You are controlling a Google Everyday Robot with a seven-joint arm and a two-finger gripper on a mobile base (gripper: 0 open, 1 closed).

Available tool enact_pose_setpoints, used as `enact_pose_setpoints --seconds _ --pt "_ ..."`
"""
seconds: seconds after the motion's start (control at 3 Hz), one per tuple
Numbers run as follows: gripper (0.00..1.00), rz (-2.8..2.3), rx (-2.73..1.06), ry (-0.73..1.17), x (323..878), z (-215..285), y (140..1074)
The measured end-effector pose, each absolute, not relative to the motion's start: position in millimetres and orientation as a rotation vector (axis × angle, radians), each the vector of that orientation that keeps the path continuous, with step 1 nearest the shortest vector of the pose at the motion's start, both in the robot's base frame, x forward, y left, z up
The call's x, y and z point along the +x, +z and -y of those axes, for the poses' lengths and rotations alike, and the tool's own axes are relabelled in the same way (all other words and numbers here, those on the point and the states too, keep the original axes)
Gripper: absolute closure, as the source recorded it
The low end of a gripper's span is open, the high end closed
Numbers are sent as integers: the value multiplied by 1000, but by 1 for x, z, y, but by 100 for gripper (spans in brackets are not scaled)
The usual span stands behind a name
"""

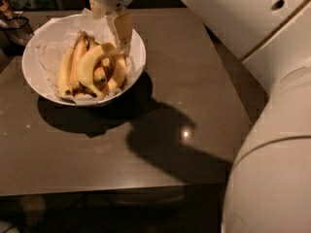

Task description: Pick banana from white bowl

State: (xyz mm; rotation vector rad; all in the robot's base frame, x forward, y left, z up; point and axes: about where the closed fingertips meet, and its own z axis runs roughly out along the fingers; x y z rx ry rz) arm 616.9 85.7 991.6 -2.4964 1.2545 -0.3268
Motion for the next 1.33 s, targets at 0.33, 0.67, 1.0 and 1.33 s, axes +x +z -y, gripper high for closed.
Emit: enact_pose_setpoints --seconds 0.33,0.67,1.0,1.33 --pt "37 -1233 -2548 -300 618 -93 973" --pt "40 -1235 -2586 -275 620 -94 956" --pt "42 -1234 -2616 -259 622 -95 943" --pt "41 -1218 -2638 -269 627 -97 940"
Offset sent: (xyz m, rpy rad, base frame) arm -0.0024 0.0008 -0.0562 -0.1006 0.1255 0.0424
